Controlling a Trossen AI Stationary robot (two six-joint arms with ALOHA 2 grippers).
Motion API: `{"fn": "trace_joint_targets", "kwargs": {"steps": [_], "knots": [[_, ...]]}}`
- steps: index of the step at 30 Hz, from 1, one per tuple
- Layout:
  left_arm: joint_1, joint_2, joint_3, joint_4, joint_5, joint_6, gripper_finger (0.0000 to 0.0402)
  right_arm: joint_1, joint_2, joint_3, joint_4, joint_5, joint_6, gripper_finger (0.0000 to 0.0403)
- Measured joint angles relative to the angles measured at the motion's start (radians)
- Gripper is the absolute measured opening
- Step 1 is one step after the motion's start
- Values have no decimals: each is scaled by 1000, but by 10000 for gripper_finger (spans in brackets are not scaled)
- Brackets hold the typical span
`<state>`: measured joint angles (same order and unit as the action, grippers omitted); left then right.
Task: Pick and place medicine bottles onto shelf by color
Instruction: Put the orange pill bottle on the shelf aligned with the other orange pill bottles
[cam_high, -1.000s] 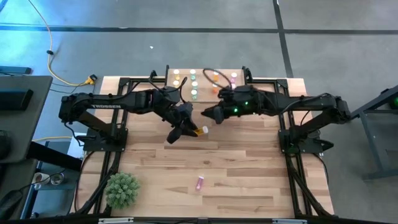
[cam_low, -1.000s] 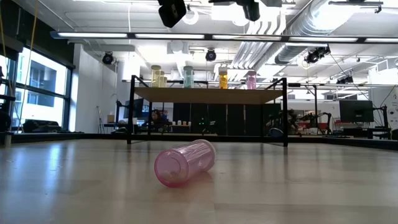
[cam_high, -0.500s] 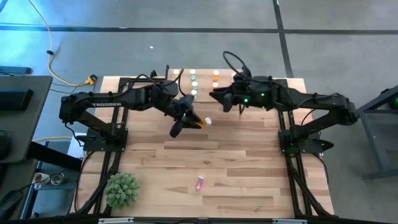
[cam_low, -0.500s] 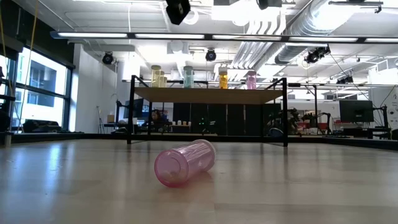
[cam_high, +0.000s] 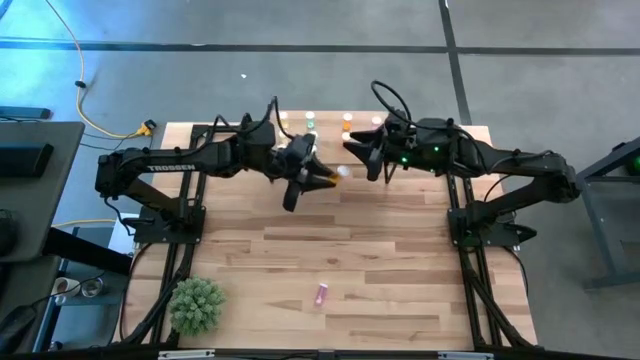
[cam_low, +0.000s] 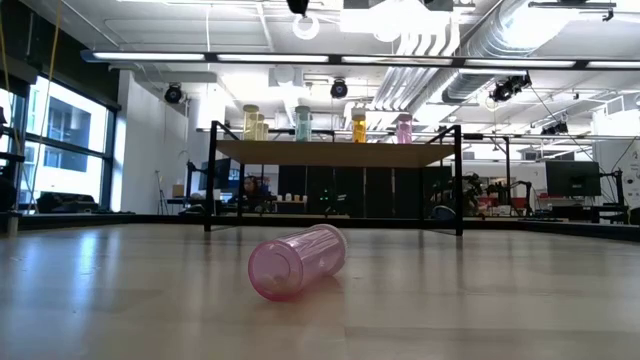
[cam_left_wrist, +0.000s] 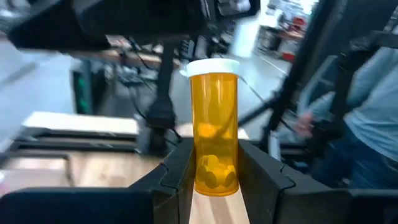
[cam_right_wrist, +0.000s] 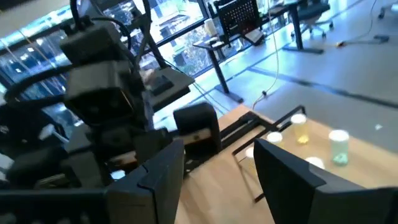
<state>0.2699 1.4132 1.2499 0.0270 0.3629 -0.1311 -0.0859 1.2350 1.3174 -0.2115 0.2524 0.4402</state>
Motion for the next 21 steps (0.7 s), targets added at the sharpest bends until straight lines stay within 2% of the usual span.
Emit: {"fn": "trace_joint_targets", "kwargs": {"steps": [9, 16, 21], "knots": [[-1, 0, 0, 84, -222, 12, 95, -81, 0, 0, 46, -9, -126, 186], [-30, 0, 0, 95, -449, 89, 96, -146, 0, 0, 55, -210, -263, 186], [-68, 0, 0, 104, -557, 101, 96, -171, -2, 0, 56, -326, -360, 186]]}}
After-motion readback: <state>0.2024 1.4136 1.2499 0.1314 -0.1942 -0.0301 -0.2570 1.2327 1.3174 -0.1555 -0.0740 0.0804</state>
